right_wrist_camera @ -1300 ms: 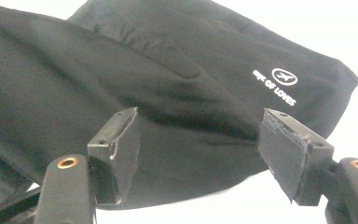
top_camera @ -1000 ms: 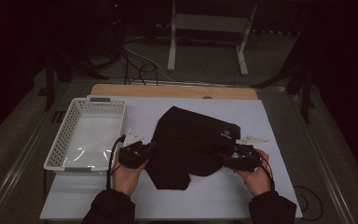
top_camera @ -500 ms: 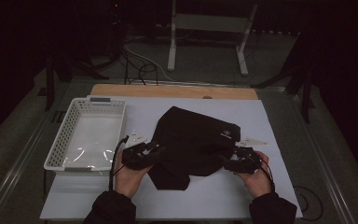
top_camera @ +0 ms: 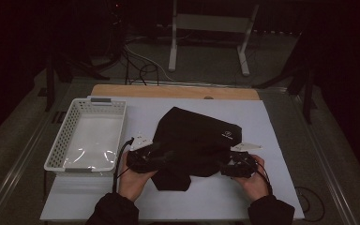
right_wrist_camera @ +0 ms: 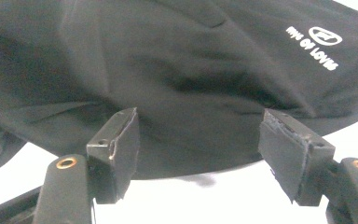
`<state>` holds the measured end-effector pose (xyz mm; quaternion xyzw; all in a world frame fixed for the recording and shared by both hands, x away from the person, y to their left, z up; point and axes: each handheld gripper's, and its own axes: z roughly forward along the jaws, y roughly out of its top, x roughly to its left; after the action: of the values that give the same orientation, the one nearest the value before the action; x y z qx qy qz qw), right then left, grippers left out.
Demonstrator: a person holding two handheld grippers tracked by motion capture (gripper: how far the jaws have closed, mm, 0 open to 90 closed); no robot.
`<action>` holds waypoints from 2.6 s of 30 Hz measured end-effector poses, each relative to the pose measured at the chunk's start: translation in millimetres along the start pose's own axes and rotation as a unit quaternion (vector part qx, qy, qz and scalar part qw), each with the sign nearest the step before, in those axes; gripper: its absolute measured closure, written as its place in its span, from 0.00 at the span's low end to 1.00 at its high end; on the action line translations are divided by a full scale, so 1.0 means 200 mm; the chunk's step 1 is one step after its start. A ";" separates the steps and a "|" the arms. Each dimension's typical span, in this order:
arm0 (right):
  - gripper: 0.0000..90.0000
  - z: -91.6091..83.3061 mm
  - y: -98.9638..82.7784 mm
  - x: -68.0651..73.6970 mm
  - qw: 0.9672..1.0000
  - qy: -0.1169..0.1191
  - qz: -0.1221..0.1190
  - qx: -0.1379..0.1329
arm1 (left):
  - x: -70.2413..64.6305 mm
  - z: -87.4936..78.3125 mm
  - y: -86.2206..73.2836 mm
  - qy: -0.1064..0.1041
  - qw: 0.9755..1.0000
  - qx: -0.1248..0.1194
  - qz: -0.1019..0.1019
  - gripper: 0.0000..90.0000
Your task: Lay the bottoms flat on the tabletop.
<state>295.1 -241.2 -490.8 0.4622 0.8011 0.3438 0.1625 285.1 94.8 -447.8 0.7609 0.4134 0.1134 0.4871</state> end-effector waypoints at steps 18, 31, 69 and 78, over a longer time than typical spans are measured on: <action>0.33 0.09 -0.04 -0.01 0.999 -0.039 -0.001 0.036 | -0.04 0.00 0.01 -0.014 1.000 -0.004 0.006 0.41; 0.38 0.13 -0.03 -0.02 0.997 -0.052 0.014 0.052 | -0.07 0.02 0.00 -0.024 1.000 0.006 0.014 0.41; 0.98 0.09 0.01 -0.15 0.996 -0.081 0.020 0.043 | -0.13 0.06 -0.02 -0.045 0.998 0.028 0.031 0.41; 0.98 0.06 0.00 -0.23 0.992 -0.110 0.034 0.041 | -0.13 0.06 -0.02 -0.046 0.998 0.028 0.031 0.41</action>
<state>325.8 -276.5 -501.4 0.5308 0.7753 0.2632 0.2190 273.3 67.6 -450.7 0.7911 0.3699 0.0815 0.4802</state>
